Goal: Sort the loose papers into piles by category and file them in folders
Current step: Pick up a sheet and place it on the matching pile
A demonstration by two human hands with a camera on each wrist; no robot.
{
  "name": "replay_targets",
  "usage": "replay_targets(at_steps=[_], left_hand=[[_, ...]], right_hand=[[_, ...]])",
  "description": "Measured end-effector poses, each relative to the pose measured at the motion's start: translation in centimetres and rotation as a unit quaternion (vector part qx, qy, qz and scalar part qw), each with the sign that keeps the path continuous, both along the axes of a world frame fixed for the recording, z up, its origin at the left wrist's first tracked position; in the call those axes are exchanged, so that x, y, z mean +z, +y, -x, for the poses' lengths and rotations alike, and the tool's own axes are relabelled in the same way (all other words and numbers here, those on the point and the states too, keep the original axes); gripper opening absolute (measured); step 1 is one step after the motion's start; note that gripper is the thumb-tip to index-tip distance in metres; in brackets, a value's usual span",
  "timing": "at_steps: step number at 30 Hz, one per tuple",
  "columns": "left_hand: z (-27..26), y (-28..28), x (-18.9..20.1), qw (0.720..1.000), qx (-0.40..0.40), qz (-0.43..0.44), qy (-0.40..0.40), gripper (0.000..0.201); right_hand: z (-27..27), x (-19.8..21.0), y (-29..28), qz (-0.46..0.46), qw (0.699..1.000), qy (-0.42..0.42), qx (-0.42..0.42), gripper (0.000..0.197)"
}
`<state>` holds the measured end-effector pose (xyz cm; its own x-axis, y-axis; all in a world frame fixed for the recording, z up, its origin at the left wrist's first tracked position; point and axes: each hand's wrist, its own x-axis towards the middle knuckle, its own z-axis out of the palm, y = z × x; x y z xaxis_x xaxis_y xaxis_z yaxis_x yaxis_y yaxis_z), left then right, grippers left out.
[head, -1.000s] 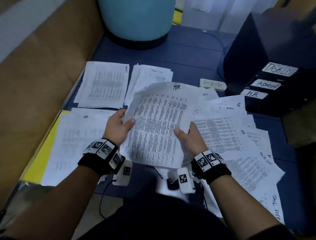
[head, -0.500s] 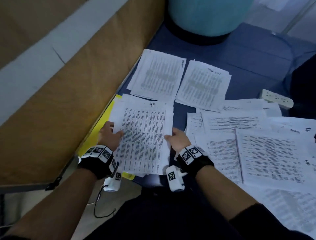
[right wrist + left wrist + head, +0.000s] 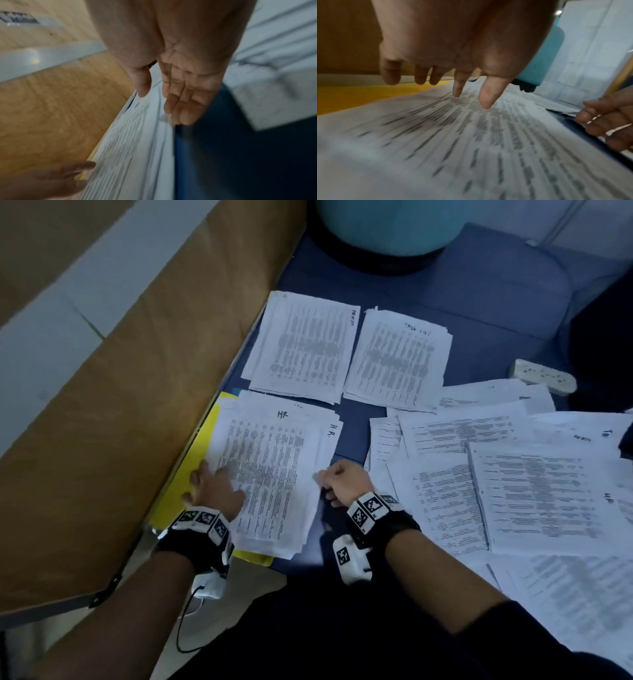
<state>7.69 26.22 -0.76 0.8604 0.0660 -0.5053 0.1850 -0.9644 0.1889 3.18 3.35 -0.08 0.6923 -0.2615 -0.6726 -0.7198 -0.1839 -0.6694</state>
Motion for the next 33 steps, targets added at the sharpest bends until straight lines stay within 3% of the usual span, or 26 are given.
replay_targets(at_steps=[4, 8, 12, 18, 24, 27, 30, 33], left_hand=[[-1.3, -6.1, 2.0, 0.989, -0.055, 0.123, -0.068, 0.053], [-0.6, -14.4, 4.4, 0.929, -0.178, 0.302, -0.116, 0.040], [3.2, -22.6, 5.7, 0.882, -0.273, 0.377, -0.069, 0.034], [8.3, -32.2, 4.1, 0.861, -0.321, 0.390, 0.063, 0.034], [10.6, -37.4, 0.5, 0.857, -0.480, 0.161, 0.093, 0.054], [10.8, -37.6, -0.3, 0.856, -0.491, 0.130, 0.096, 0.054], [10.5, -37.1, 0.1, 0.865, -0.463, 0.174, 0.086, 0.052], [9.8, -36.4, 1.2, 0.894, -0.376, 0.239, 0.051, 0.050]], right_hand=[[3.0, 1.2, -5.8, -0.017, 0.999, -0.022, -0.039, 0.016], [7.6, 2.6, -11.9, 0.032, 0.996, -0.032, -0.079, 0.019], [13.2, 3.4, -18.1, 0.066, 0.981, -0.025, -0.178, 0.024], [20.9, 2.7, -25.2, 0.088, 0.935, 0.011, -0.343, 0.021], [23.6, 2.3, -29.3, -0.010, 0.872, 0.033, -0.488, 0.029], [22.9, 2.5, -30.3, -0.013, 0.874, 0.047, -0.483, 0.033], [22.2, 3.0, -30.9, -0.003, 0.878, 0.012, -0.479, 0.037], [22.3, 3.1, -31.5, 0.078, 0.898, -0.044, -0.431, 0.011]])
